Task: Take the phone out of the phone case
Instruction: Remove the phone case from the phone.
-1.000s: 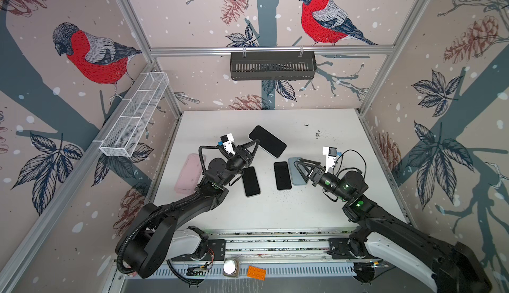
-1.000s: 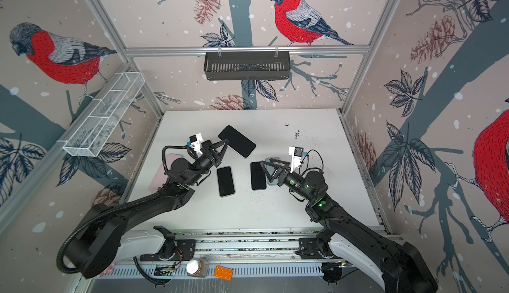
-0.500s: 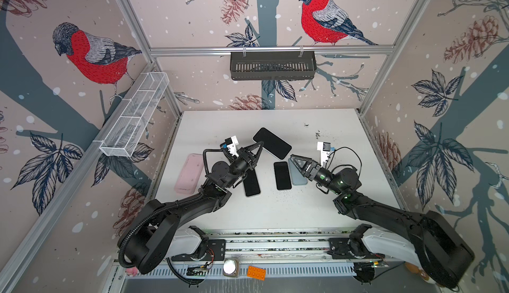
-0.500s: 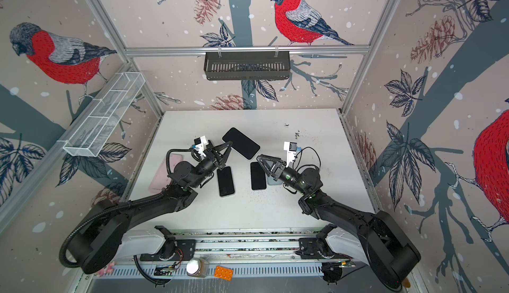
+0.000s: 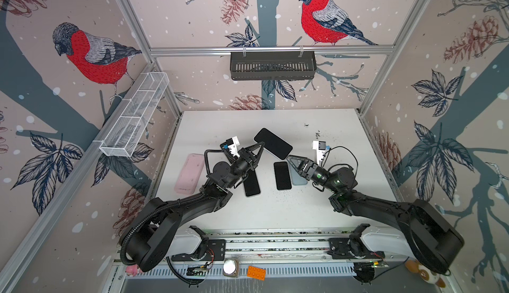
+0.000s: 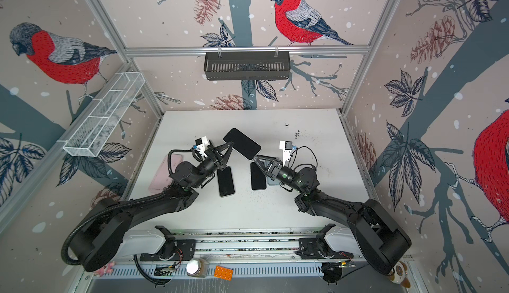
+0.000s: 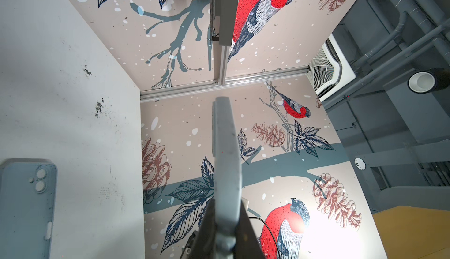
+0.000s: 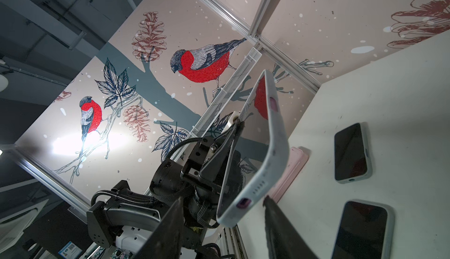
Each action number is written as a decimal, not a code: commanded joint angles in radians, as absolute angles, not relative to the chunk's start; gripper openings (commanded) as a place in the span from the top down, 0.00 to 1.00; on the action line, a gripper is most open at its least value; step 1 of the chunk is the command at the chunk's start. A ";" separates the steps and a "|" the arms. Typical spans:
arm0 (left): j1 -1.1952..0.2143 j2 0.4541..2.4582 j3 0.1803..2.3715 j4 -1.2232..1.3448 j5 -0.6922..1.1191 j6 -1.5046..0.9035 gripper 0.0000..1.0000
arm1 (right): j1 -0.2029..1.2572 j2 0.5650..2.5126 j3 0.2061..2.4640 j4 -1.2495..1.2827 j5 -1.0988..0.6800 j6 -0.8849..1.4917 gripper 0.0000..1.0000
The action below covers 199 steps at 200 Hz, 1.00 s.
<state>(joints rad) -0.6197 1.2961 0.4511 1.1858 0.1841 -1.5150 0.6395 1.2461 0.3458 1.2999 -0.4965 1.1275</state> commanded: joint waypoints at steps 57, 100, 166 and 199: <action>-0.627 1.307 0.456 1.336 0.184 -1.531 1.00 | 0.654 1.313 0.357 1.412 -0.513 1.158 0.56; -0.629 1.312 0.458 1.337 0.185 -1.528 1.00 | 0.666 1.327 0.359 1.430 -0.515 1.164 0.60; -0.630 1.312 0.451 1.338 0.179 -1.528 1.00 | 0.681 1.347 0.356 1.437 -0.511 1.164 0.66; -0.630 1.305 0.450 1.325 0.173 -1.523 1.00 | 0.682 1.351 0.350 1.445 -0.510 1.167 0.70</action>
